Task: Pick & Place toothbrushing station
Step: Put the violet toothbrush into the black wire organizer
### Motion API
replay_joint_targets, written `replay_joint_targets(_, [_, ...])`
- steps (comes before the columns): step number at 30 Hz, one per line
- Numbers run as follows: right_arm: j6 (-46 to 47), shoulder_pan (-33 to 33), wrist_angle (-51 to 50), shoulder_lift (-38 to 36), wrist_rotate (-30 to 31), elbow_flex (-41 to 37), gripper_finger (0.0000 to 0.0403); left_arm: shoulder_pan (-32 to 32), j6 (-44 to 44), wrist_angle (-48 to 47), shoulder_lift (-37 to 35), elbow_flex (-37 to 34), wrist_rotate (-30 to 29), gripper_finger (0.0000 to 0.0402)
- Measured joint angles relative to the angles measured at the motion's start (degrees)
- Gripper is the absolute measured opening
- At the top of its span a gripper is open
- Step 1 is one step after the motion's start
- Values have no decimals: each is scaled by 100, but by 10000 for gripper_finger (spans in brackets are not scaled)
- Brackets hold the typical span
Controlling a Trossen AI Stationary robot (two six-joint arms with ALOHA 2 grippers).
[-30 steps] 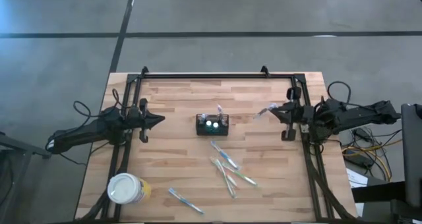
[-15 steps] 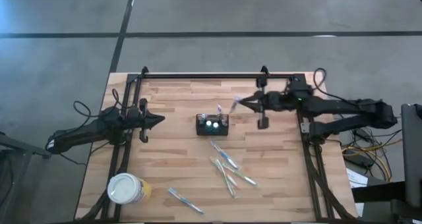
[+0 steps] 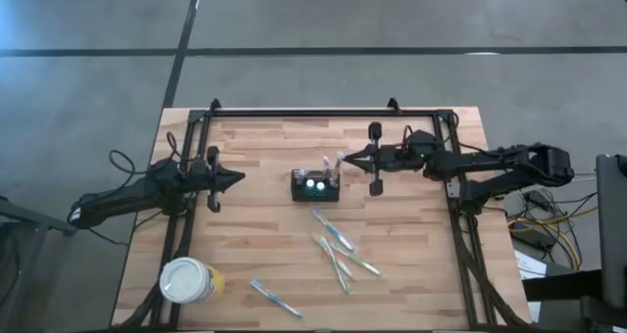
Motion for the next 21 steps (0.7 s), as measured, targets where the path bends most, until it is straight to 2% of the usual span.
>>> replay_joint_targets(8, [307, -26, 1508, 358, 311, -659, 8, 0, -65, 26, 0, 0, -2, 10])
replay_joint_targets(21, [410, -47, 2117, 1670, 545, -501, 8, 0, -79, 24, 0, -2, -60, 10])
